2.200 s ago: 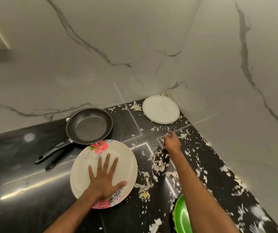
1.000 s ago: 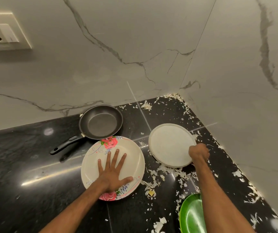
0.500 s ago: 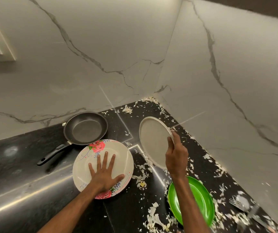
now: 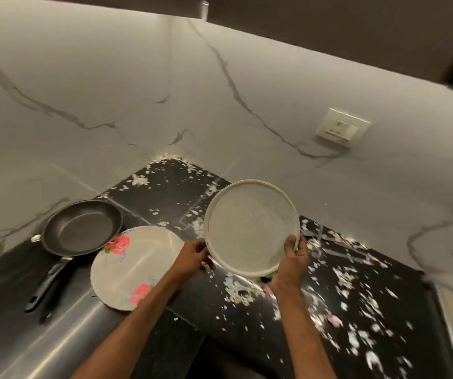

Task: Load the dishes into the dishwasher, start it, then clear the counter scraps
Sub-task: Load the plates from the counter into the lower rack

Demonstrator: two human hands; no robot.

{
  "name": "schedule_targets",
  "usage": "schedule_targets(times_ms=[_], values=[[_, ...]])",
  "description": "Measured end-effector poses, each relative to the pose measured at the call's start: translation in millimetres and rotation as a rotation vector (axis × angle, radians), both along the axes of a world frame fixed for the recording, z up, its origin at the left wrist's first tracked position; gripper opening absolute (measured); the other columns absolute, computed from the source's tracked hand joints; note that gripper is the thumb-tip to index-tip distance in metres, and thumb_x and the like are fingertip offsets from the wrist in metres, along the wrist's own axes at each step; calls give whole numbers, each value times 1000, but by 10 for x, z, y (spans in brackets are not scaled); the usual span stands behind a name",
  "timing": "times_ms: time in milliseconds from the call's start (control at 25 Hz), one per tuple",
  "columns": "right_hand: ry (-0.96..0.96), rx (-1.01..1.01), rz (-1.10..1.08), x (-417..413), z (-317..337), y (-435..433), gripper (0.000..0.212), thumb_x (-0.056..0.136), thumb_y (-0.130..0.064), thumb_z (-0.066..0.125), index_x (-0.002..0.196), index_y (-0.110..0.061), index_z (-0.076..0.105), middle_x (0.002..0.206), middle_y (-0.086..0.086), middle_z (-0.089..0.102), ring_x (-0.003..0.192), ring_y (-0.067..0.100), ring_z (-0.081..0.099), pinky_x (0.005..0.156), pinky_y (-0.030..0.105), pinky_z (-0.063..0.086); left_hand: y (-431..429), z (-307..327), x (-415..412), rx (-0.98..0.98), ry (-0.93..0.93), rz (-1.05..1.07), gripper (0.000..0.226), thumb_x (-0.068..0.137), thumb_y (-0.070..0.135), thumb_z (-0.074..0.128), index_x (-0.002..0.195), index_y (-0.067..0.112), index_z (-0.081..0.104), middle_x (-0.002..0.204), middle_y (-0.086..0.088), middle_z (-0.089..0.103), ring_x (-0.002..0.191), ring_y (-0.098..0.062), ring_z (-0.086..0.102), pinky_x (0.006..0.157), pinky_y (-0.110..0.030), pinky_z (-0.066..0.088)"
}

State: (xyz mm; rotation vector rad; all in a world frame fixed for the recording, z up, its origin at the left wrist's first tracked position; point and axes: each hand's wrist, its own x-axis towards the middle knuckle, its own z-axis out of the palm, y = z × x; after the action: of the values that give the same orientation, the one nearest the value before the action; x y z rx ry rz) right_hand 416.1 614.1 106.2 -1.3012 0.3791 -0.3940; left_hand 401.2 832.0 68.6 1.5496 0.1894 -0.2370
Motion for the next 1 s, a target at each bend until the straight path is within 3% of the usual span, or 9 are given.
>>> schedule_targets(times_ms=[80,200,360,480,600,720,840,920,1000], values=[[-7,25,-150,-464,-40,-308,24,103,-26,50,123,-20,61,104,-4,67,92,15,63,71,26,53,-311,54,-171,-84,-22,15,27,105,25,46,100,13,70,83,-14,73,62,-20,68,50,-33,54],[33,60,-397,-1089,-84,-859,23,104,-19,48,123,-15,60,101,2,66,85,16,62,66,21,53,-869,109,-475,-231,-5,-97,32,103,33,49,102,11,72,88,-15,73,66,-24,69,45,-30,51],[60,29,-650,-1978,-126,-1547,18,103,-11,48,115,-7,61,97,9,65,79,19,59,58,11,50,-1617,121,-972,-148,-50,-421,6,94,7,63,99,4,65,87,-14,70,66,-25,68,44,-30,52],[88,21,-752,-2660,-164,-1976,14,103,-12,50,111,-12,61,101,9,65,84,19,60,69,16,52,-2185,138,-1344,-59,-67,-579,10,90,-4,63,98,2,64,83,-15,69,63,-20,70,46,-26,53],[87,-32,-691,-3385,-151,-2363,12,98,-6,58,102,-16,63,96,6,70,86,19,64,79,30,54,-2725,69,-1640,29,-103,-667,12,90,-3,63,100,3,62,86,-13,70,69,-18,71,46,-23,52],[161,-239,-513,-4266,-293,-2801,14,93,-6,67,105,-11,70,100,6,75,92,13,68,82,31,55,-3380,-75,-2038,97,-126,-735,19,91,-9,60,102,6,63,93,-13,71,77,-23,68,49,-22,55],[305,-341,-413,-5154,-614,-3154,14,88,-38,69,98,-29,74,83,-26,72,81,-10,64,75,22,48,-4053,-343,-2679,155,-82,-870,29,92,-12,56,90,14,68,83,-7,72,77,-22,63,54,-12,52],[376,-380,-440,-5717,-869,-3368,11,88,-41,66,96,-45,73,82,-37,67,80,-16,60,74,21,46,-4504,-564,-3128,105,74,-930,25,96,-9,50,94,9,67,84,-9,70,77,-27,65,57,-21,56],[411,-467,-471,-6158,-1077,-3499,31,93,-26,62,105,-54,70,95,-39,66,89,-16,61,77,15,47,-4856,-713,-3523,9,401,-875,24,104,15,43,104,1,62,96,-22,67,80,-34,70,65,-38,60]])
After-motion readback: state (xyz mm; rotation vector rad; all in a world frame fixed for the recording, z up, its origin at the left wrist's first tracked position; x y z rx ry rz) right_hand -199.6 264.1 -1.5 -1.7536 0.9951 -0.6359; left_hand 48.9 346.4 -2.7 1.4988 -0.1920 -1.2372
